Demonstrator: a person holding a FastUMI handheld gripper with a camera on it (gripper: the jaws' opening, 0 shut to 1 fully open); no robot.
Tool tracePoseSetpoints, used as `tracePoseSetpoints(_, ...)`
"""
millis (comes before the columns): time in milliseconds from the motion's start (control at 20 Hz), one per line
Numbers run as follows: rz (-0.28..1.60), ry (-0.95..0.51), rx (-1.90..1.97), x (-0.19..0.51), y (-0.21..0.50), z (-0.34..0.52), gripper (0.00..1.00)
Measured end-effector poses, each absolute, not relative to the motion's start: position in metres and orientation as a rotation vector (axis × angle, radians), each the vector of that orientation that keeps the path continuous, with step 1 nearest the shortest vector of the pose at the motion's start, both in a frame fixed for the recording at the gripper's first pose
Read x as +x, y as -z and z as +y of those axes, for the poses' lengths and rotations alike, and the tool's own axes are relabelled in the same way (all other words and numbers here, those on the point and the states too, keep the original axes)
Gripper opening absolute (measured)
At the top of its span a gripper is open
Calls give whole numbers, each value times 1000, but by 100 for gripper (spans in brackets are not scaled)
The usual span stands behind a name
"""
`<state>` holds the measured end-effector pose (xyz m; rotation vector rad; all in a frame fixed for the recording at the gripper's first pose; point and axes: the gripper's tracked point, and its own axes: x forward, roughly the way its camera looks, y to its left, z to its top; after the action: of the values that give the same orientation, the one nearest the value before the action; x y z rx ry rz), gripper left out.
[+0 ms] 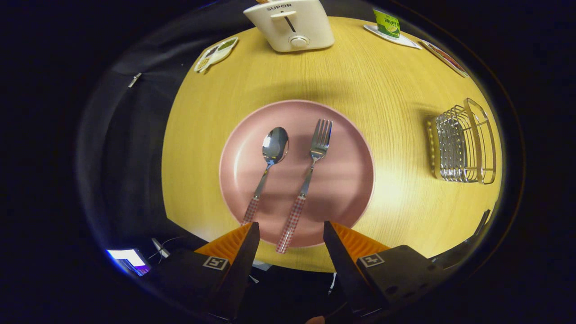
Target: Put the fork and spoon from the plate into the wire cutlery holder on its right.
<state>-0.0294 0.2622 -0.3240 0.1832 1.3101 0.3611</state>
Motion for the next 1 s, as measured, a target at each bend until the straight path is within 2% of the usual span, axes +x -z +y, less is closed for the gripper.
tracePoseSetpoints(50,1322,-350,179,-30,330,265,78)
tracePoseSetpoints(200,1345,-344,167,-33,340,271,73)
tracePoseSetpoints(350,1352,-308,170,-36,349,266,26)
tracePoseSetpoints(400,1348,-307,175,-36,346,262,25)
tracePoseSetpoints(450,1344,-323,186,-33,345,259,16)
tracePoseSetpoints(750,1255,-410,223,-29,296,223,14)
tracePoseSetpoints(1000,1208,-465,75,-35,241,149,13)
